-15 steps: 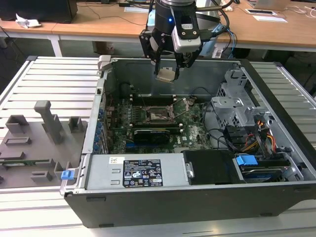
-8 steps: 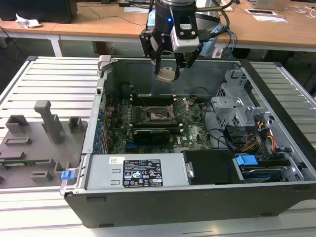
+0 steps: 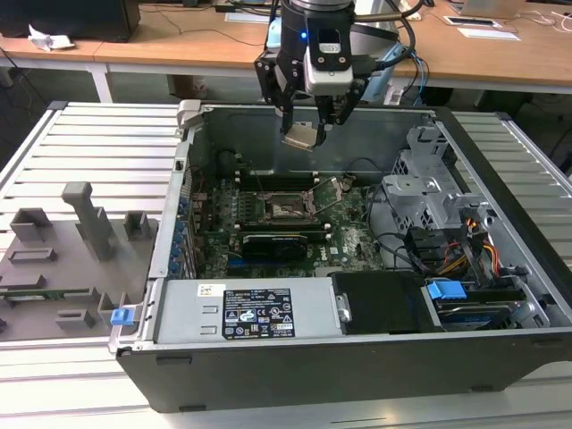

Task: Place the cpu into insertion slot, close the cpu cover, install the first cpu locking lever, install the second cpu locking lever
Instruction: 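Place the cpu into insertion slot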

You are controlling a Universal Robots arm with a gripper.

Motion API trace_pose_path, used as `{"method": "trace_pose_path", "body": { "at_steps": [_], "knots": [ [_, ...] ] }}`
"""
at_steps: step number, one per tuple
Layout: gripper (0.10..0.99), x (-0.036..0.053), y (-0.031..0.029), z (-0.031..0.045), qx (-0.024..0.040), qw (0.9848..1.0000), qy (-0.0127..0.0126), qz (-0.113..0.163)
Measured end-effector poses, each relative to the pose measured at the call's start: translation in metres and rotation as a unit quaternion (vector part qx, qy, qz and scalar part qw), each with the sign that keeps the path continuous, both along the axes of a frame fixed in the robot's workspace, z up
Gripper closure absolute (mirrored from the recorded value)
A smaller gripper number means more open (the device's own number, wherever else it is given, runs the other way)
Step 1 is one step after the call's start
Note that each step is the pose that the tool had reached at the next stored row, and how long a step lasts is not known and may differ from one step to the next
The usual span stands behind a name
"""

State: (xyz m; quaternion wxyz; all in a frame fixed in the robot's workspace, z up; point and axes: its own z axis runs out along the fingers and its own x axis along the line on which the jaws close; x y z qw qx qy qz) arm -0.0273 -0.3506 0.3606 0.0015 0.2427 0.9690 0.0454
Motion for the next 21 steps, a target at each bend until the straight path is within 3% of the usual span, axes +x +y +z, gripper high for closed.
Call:
{"method": "trace_pose_path", "body": {
  "at_steps": [10,16,21],
  "knots": [
    [0.557,0.0,0.0,0.0,0.0,0.9991,0.0001,-0.043],
    [0.557,0.0,0.0,0.0,-0.0002,0.9972,0.0,-0.074],
    [0.557,0.0,0.0,-0.0002,-0.0004,0.9947,0.0,-0.102]
  ]
}}
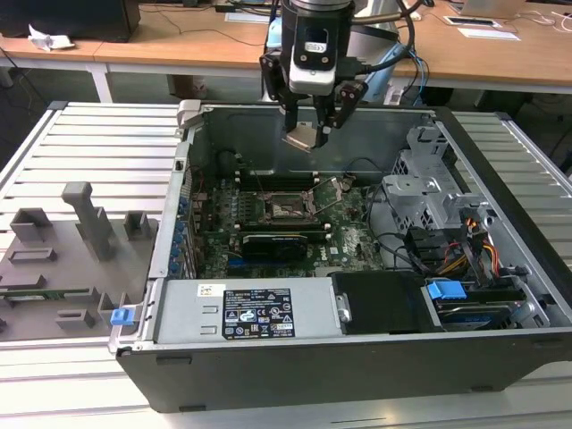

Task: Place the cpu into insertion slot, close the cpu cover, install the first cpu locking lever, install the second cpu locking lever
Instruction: 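Place the cpu into insertion slot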

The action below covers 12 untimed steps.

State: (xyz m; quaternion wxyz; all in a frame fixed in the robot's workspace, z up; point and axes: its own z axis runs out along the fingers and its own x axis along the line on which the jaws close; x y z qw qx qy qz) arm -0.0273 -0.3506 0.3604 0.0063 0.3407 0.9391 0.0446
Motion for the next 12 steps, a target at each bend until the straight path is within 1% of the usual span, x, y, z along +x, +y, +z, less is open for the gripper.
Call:
{"method": "trace_pose_path", "body": {
  "at_steps": [6,12],
  "knots": [
    [0.557,0.0,0.0,-0.0002,-0.0003,0.9995,0.0,-0.032],
    [0.557,0.0,0.0,-0.0004,-0.0006,0.998,0.0,-0.063]
  ]
}}
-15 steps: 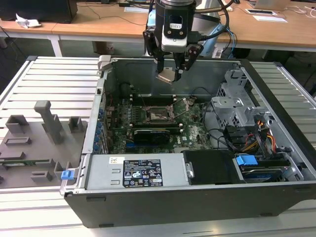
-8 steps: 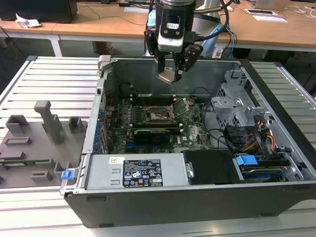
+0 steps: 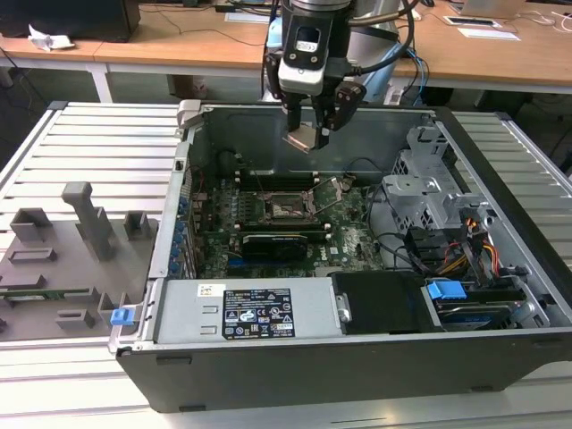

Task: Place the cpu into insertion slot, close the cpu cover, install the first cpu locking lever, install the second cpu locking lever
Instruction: 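Place the cpu into insertion slot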

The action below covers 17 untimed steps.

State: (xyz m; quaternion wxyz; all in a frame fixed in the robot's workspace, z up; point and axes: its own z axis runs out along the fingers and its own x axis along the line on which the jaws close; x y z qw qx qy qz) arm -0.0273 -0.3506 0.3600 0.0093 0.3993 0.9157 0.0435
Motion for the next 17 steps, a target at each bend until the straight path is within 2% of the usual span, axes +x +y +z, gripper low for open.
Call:
{"method": "trace_pose_path", "body": {
  "at_steps": [10,15,17],
  "knots": [
    [0.557,0.0,0.0,-0.0005,-0.0002,0.9992,0.0,-0.04],
    [0.557,0.0,0.0,-0.0006,-0.0004,0.9979,0.0,-0.065],
    [0.557,0.0,0.0,-0.0006,-0.0004,0.9969,0.0,-0.079]
  ]
}}
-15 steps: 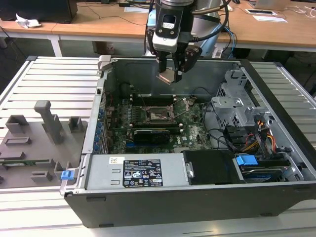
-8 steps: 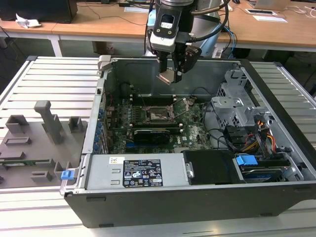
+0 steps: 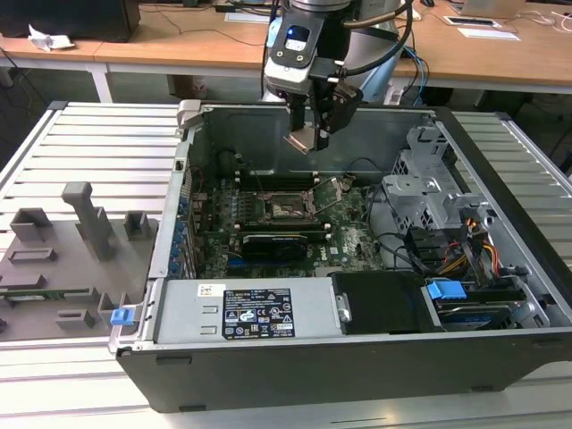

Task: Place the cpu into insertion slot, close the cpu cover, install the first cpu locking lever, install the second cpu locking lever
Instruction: 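Place the cpu into insertion slot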

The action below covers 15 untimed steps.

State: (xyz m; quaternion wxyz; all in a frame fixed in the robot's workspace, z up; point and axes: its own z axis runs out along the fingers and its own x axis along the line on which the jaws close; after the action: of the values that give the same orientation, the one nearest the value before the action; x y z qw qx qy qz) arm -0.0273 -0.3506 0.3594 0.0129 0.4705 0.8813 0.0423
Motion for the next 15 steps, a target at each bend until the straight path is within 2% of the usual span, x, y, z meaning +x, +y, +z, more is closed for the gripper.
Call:
{"method": "trace_pose_path", "body": {
  "at_steps": [8,15],
  "knots": [
    [0.557,0.0,0.0,0.0,0.0,0.9994,0.0,-0.036],
    [0.557,-0.0001,0.0,0.0,0.0,0.9969,0.0,-0.079]
  ]
}}
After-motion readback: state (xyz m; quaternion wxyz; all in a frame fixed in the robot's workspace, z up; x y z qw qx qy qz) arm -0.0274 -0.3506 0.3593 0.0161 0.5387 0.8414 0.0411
